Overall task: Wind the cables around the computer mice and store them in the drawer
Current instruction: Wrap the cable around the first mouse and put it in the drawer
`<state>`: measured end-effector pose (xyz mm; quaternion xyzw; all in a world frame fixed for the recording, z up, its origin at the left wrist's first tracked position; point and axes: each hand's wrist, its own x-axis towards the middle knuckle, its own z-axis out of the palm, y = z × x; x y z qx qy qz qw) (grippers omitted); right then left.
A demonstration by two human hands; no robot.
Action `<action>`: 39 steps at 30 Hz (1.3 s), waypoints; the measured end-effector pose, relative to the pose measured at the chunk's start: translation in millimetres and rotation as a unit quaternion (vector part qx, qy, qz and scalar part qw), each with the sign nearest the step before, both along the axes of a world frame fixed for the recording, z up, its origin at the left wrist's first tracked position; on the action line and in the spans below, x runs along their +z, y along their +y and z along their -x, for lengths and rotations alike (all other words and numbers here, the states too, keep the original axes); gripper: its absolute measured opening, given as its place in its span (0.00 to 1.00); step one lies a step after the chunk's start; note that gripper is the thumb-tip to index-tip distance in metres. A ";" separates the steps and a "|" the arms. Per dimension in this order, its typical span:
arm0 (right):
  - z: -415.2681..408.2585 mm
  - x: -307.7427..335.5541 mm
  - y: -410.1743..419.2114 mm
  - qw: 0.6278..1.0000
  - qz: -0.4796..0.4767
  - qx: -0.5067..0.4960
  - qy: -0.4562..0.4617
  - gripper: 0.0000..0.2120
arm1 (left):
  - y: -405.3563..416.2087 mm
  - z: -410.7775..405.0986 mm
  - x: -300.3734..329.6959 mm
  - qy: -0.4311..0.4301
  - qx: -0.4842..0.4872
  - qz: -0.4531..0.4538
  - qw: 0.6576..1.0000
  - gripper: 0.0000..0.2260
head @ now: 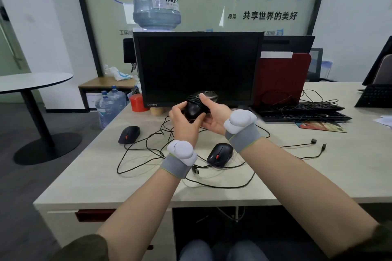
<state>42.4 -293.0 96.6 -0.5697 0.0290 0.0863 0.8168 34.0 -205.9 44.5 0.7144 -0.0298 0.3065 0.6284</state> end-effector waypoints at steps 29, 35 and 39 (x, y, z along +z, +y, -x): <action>104.8 -89.8 150.5 0.968 0.020 0.246 0.041 0.22 | 199.2 149.3 -105.8 0.407 0.030 0.345 0.845 0.14; 103.4 -95.7 142.7 0.964 0.029 0.261 0.042 0.21 | 195.7 137.4 -105.9 0.343 0.091 0.400 0.845 0.06; 104.5 -94.6 142.1 0.959 0.036 0.278 0.035 0.17 | 193.4 143.1 -117.3 0.300 0.105 0.338 0.886 0.09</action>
